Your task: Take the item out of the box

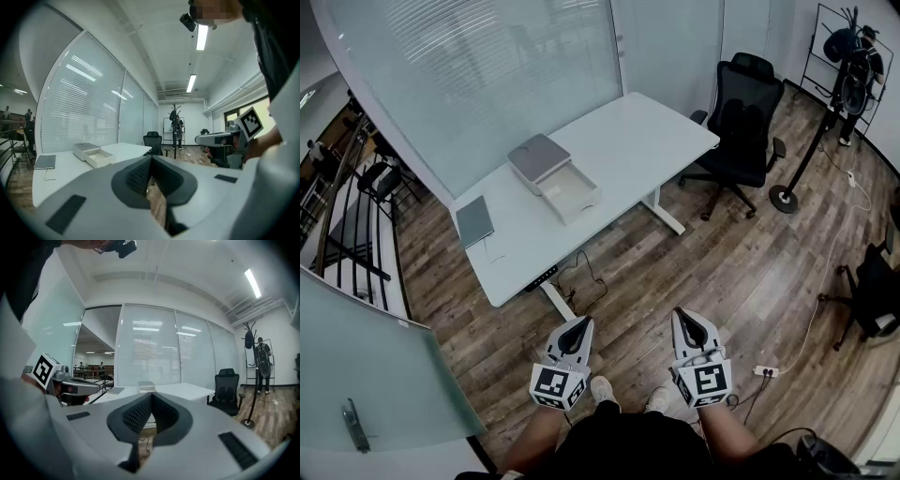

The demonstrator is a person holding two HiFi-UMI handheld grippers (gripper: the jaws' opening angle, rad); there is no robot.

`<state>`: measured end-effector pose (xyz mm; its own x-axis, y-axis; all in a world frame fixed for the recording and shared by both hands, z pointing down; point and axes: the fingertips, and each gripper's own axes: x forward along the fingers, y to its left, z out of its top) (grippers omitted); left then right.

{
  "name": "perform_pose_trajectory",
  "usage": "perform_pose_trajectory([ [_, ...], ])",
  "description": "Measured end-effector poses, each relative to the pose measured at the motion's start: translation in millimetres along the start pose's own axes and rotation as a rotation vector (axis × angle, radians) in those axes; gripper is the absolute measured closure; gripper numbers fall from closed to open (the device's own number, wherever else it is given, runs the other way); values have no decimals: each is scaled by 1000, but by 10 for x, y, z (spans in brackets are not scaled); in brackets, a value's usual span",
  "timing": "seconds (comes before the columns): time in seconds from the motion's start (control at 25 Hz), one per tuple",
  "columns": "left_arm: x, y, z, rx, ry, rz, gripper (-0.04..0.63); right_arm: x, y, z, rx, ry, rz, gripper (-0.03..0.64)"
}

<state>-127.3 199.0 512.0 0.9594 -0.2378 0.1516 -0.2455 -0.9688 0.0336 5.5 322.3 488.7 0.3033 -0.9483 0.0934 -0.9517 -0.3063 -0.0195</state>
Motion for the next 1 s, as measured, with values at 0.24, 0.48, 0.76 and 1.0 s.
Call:
perform_pose_trajectory([
  [0.24,11,-158,42,9,-8,-12,583,-138,-113,-19,-6,1,-34,614],
  [0.48,117,-367,37,11,-3,-35,583,-207,-214,-4,9,3,-13,612],
  [0.76,226,-598,111,19,-9,-12,583,-283,-289,-137,-5,74,104,612],
  [1.0,319,-637,185,45,-16,-11,584,-198,-388,-366,15,115,156,611],
])
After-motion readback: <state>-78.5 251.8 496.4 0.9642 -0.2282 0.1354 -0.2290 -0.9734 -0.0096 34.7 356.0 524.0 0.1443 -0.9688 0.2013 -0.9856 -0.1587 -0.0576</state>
